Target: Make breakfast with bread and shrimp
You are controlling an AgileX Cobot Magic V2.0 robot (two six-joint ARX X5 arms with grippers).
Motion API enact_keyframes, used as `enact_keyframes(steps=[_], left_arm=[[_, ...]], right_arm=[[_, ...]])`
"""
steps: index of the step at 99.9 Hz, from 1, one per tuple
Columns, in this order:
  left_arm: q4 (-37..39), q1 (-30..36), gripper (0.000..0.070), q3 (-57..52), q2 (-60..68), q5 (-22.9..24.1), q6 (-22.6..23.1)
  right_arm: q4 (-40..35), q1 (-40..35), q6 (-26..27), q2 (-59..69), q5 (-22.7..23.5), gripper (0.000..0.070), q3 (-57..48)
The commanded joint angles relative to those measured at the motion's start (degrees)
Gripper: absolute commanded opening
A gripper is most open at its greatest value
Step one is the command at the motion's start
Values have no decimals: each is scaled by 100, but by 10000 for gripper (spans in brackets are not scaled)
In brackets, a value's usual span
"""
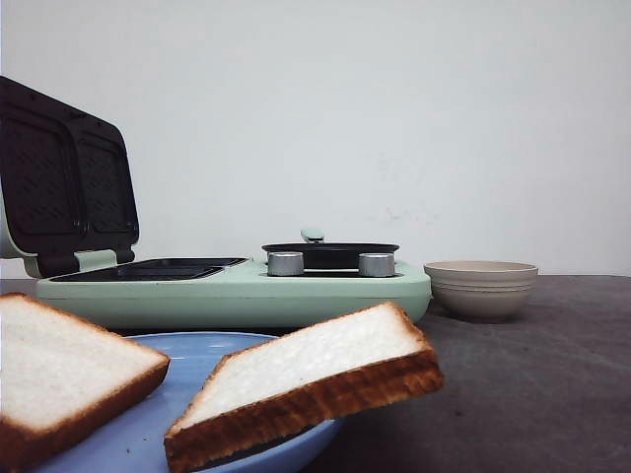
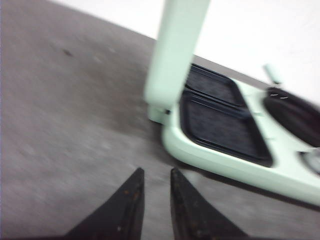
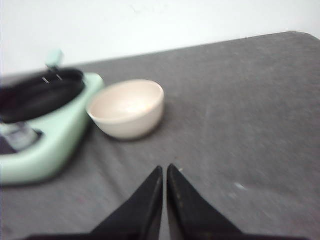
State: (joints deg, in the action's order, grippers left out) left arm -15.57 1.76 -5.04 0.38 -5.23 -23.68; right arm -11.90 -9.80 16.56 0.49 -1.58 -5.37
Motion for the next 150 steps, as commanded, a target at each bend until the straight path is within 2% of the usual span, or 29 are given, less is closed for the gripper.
enact_keyframes(steps=[1,14,28,41,52,61,68,74,83,89,99,103,150], left_arm=[[-197,9,14,-391,63,-166,-546],[-914,9,14,-1080,428,-238,-511],[-1510,9,14,-1609,1082,-468,-365],[-1681,9,14,-1705,1676,-984,-579],[-1880,11,15,-1705,2090,-1425,-802],[-2090,15,26,-1705,2332,-1626,-859],[-2225,15,38,-1705,2470,-1788,-861],[-2236,28,90,-1703,2570,-1967,-879],[-2256,85,263,-1703,2691,-2194,-911],[-2286,140,328,-1705,2771,-2247,-1016],[-2428,267,334,-1703,2940,-2258,-1054],[-2433,321,354,-1703,3010,-2280,-1071],[-2026,909,360,-1703,4026,-2223,-1185]], right_arm=[[-63,-7,560,70,-9,3,-356],[-693,-7,778,664,39,3,-1073],[-1217,-9,820,1742,546,3,-1768],[-1585,-9,898,2728,1097,3,-2218],[-1840,-9,894,3388,1379,3,-2448],[-1827,-9,896,3689,1676,3,-2465],[-1840,-9,896,3814,1729,3,-2465],[-1847,-11,890,3866,1733,4,-2465],[-1816,-11,828,3871,1838,7,-2465],[-1816,-9,800,3871,1919,45,-2465],[-1823,-13,737,3873,2074,245,-2465],[-1827,-13,737,3873,2109,292,-2465],[-1821,-13,549,3873,2111,293,-2465]])
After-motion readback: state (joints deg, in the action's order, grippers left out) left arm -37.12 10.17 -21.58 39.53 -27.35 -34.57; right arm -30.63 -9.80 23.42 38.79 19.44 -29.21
